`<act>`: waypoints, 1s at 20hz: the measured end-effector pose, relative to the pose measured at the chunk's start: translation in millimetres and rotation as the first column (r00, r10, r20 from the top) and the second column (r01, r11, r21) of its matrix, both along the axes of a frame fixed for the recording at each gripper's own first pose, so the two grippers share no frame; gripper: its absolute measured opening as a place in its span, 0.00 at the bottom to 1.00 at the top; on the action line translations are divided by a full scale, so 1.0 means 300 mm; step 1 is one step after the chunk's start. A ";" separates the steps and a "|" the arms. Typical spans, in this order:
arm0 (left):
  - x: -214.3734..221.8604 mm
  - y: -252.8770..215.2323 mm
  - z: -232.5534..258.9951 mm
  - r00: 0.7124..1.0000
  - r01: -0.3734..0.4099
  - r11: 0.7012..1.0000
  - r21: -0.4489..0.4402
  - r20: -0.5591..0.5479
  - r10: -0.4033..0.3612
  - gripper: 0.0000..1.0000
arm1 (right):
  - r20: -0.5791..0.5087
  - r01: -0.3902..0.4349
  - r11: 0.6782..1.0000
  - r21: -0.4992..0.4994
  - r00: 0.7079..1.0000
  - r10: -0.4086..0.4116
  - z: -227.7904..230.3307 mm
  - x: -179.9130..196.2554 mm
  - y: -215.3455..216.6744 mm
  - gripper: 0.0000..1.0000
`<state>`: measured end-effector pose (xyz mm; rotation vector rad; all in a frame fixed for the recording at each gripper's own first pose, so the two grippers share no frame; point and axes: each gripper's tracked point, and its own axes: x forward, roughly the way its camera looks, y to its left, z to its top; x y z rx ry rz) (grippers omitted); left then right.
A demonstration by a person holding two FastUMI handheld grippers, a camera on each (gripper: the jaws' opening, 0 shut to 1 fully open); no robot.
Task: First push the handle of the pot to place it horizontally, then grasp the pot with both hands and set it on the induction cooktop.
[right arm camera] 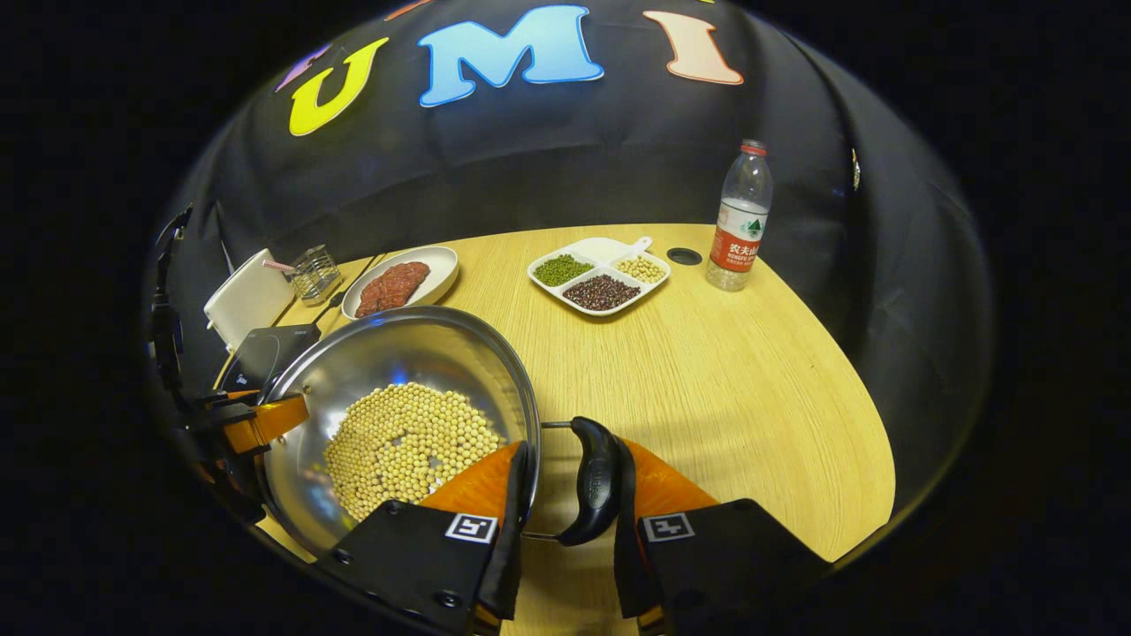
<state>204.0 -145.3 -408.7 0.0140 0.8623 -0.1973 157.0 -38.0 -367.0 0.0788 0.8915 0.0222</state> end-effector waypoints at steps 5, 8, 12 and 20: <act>0.017 0.037 0.052 1.000 0.025 1.000 -0.006 0.010 -0.025 0.59 | -0.012 0.023 1.000 -0.005 1.000 -0.023 0.056 -0.018 0.037 0.41; 0.035 0.088 0.097 0.999 0.025 1.000 -0.002 0.024 -0.025 0.59 | -0.004 0.028 1.000 0.004 1.000 -0.028 0.090 -0.004 0.083 0.45; 0.064 0.188 0.144 0.999 0.013 1.000 0.010 0.041 -0.014 0.59 | 0.011 0.019 1.000 0.025 1.000 -0.020 0.138 0.013 0.173 0.45; 0.074 0.430 0.202 0.998 -0.025 0.999 0.033 0.061 0.023 0.62 | 0.027 -0.008 0.998 0.055 1.000 0.007 0.188 0.018 0.390 0.45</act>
